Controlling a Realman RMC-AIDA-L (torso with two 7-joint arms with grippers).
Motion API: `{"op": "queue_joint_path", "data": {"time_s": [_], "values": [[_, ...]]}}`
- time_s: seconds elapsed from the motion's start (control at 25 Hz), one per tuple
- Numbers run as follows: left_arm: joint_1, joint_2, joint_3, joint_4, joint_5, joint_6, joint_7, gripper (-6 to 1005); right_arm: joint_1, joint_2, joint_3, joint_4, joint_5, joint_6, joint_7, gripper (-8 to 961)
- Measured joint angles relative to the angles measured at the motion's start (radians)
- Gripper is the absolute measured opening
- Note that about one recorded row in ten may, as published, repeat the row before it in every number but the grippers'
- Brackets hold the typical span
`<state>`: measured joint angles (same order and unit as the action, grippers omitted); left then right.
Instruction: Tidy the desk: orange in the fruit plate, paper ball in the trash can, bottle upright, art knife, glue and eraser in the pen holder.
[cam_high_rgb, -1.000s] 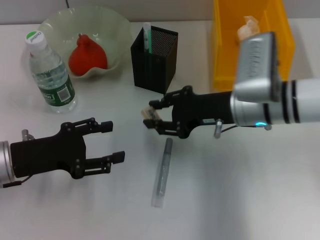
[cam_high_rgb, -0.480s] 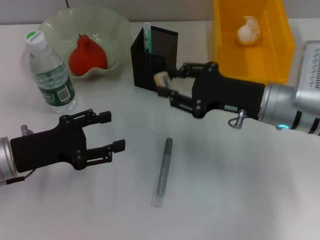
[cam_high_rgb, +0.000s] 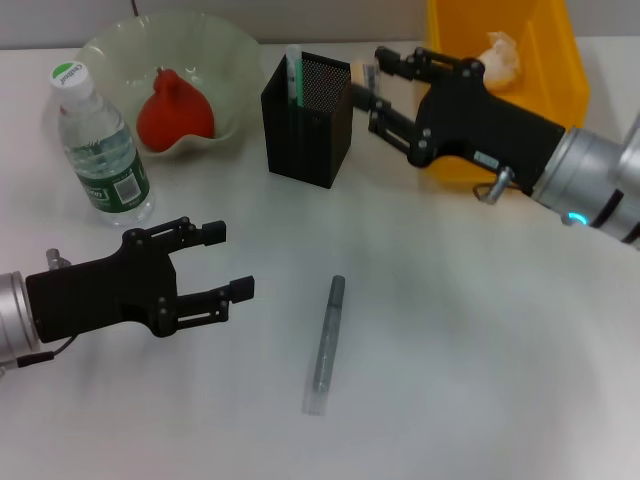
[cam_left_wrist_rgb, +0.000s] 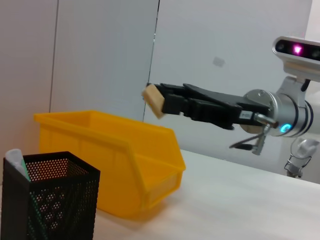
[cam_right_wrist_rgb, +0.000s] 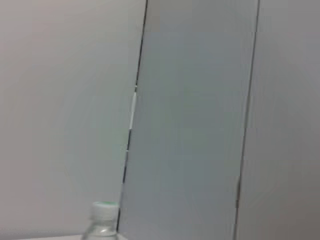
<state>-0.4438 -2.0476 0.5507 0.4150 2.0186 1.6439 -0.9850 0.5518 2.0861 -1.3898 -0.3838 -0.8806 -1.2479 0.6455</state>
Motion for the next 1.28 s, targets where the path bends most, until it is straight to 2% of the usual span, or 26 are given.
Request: {"op": "queue_joint_path", "data": {"time_s": [0.16,0.28,0.32,0.44,0.64,1.16,1.28], "values": [[-0.002,-0.001,0.0,-0.003,-0.001,-0.01,-0.001,786,0.043,0.001,0.0,0.007,0.005,0.063,0.001,432],[-0.004,-0.007,0.0,0.0,-0.001,-0.019,-0.001,786,0.12,0.001,-0.005,0.043,0.006,0.148,0.025,431],[-0.004,-0.007,0.0,0.0,-0.001,-0.019,-0.001,786,0.12,0.001,-0.005,0.043,0.006,0.148,0.025,431],[-0.004,-0.009,0.0,0.001,-0.002,-0.022,-0.001,786,0.18,0.001,-0.01,0.071,0.006,0.223,0.065,430],[-0.004,-0.011,0.0,0.001,-0.002,-0.023,-0.001,786,0.214,0.002,-0.013,0.086,0.001,0.291,0.112,429],[0.005,-0.011,0.0,-0.002,-0.01,-0.022,0.0,786,0.234,0.0,-0.057,0.09,-0.011,0.302,0.183,427],[0.006,-0.011,0.0,-0.002,-0.01,-0.02,0.0,786,0.237,0.0,-0.064,0.088,-0.011,0.315,0.201,500]]}}
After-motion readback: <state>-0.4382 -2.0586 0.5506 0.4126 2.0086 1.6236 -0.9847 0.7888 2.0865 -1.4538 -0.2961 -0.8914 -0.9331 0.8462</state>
